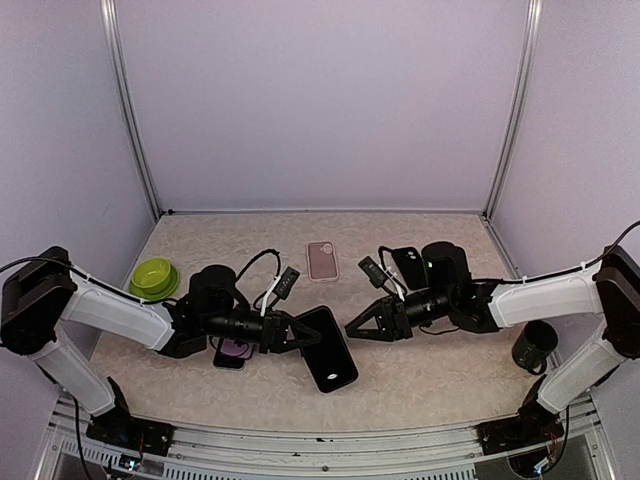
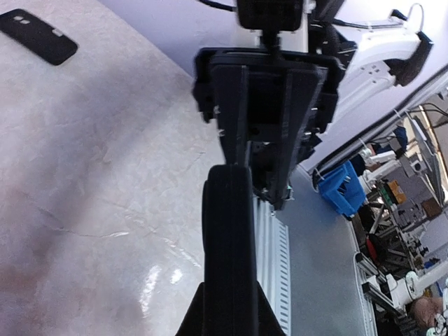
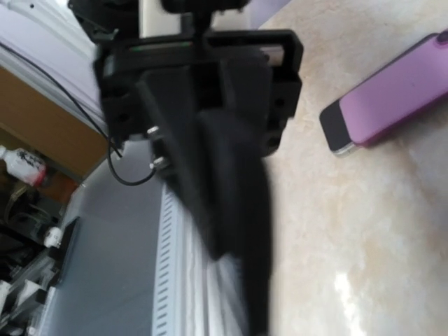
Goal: Put the phone into the phone case
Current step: Press the top right corner of the phone case, then pass from the left arm to the right
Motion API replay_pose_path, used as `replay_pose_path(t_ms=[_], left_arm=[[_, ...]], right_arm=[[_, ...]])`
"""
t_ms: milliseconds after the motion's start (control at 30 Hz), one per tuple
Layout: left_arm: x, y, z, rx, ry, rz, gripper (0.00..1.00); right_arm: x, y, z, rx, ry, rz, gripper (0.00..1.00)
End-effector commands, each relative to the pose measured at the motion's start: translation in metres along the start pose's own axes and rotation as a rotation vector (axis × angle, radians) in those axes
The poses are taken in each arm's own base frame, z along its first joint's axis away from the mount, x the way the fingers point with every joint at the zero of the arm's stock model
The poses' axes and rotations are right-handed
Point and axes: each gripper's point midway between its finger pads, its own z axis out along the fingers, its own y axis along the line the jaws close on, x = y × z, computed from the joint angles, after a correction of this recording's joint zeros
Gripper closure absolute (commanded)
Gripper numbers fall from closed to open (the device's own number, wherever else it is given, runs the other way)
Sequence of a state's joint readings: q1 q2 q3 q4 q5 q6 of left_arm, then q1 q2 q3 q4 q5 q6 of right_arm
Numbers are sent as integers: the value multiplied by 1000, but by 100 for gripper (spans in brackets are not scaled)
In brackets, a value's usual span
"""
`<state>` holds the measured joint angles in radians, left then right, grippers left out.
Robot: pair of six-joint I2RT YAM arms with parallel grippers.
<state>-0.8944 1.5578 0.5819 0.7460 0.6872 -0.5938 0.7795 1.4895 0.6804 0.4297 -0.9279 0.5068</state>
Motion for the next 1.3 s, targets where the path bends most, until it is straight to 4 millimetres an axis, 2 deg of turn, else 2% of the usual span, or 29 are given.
replay_pose_path(t_ms=[0, 167, 467, 500, 533, 667, 933, 1067, 1267], left_arm=[[0, 25, -7, -89, -19, -35, 100], [-2, 27, -8, -99, -32, -43, 100], [-12, 38, -7, -155, -88, -112, 100], [-13, 40, -7, -163, -94, -121, 100], [-14, 41, -7, -170, -100, -134, 100], [-18, 47, -6, -209, -119, -168, 100], [-22, 57, -3, -261, -150, -230, 100], [-24, 58, -2, -268, -165, -244, 100], [-25, 56, 2, -272, -173, -250, 100]], right_arm=[[2, 8, -13, -27, 11, 12, 74], [-1, 2, -15, 18, 4, 8, 62], [2, -53, -6, 411, 39, -28, 33], [1, -55, -5, 438, 43, -36, 25], [-1, -55, -3, 460, 44, -49, 13], [-2, -59, 6, 536, 64, -92, 1], [4, -58, 31, 618, 131, -171, 0], [10, -63, 44, 652, 167, -191, 0], [8, -69, 57, 701, 178, -181, 0]])
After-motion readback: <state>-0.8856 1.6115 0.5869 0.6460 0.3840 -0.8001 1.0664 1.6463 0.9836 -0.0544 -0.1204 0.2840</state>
